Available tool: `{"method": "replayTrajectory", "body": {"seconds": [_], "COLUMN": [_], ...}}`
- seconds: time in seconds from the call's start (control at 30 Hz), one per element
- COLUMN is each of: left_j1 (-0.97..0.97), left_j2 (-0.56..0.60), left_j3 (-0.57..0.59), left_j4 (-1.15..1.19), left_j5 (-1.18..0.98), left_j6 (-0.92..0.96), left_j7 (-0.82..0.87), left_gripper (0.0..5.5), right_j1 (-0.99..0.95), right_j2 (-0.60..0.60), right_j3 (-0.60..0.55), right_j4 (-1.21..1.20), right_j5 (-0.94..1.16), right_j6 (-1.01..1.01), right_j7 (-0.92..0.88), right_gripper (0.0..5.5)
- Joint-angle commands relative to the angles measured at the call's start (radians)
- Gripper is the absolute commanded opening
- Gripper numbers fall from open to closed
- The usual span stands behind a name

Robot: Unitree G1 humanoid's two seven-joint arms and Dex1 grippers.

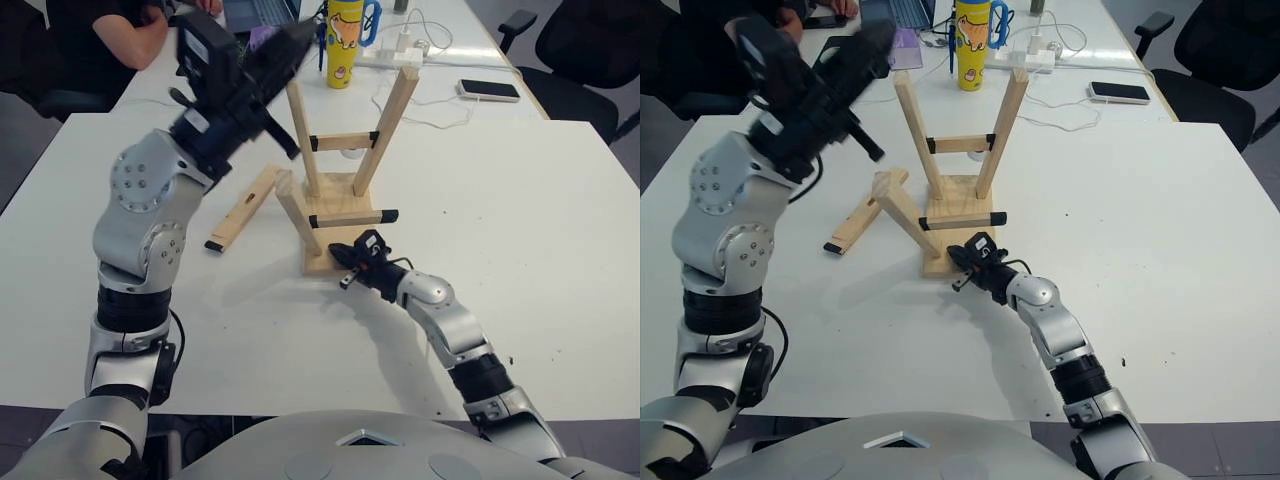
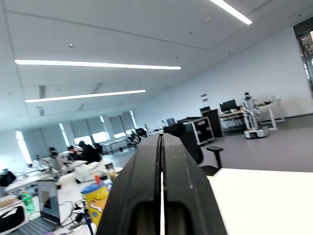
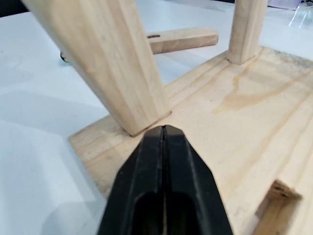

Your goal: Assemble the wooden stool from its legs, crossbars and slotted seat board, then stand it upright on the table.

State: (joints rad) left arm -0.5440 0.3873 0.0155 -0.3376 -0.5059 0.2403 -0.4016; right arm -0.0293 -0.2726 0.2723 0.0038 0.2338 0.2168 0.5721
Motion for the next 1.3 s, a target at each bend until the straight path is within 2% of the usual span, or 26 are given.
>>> {"method": "replayTrajectory", "body": {"seconds": [0.03,0.2,0.33,0.53,0.67,0.87,1.0,1.3], "left_j1": [0.050,0.125,0.148,0.220,0.251,0.267,0.260,0.251], "left_j2": [0.000,0.030,0.050,0.052,0.061,0.061,0.061,0.081], "left_j3": [0.078,0.179,0.223,0.142,0.101,0.066,0.039,0.035], "left_j4": [0.022,0.076,0.185,0.272,0.324,0.421,0.493,0.579], "left_j5": [0.003,0.016,0.028,0.082,0.133,0.208,0.237,0.257], "left_j6": [-0.004,0.015,0.069,0.156,0.175,0.164,0.164,0.198], "left_j7": [0.016,0.038,0.060,0.027,0.013,-0.005,-0.041,-0.105], "left_gripper": [0.01,0.52,1.10,1.98,2.52,2.52,2.76,3.98], "right_j1": [0.053,0.071,0.060,-0.024,-0.047,0.002,0.053,0.100], "right_j2": [-0.034,-0.164,-0.196,-0.106,-0.067,-0.067,-0.084,-0.103], "right_j3": [-0.047,-0.008,0.051,0.056,0.053,0.049,0.005,-0.021], "right_j4": [-0.114,-0.175,-0.115,0.047,0.067,0.001,-0.084,-0.184], "right_j5": [0.103,0.121,0.048,-0.060,-0.067,-0.035,0.071,0.157], "right_j6": [0.011,0.104,0.119,0.091,0.069,0.060,0.124,0.217], "right_j7": [0.104,0.251,0.271,0.131,0.111,0.154,0.216,0.242], "right_gripper": [0.00,0.00,0.00,0.00,0.00,0.00,0.44,1.85]}}
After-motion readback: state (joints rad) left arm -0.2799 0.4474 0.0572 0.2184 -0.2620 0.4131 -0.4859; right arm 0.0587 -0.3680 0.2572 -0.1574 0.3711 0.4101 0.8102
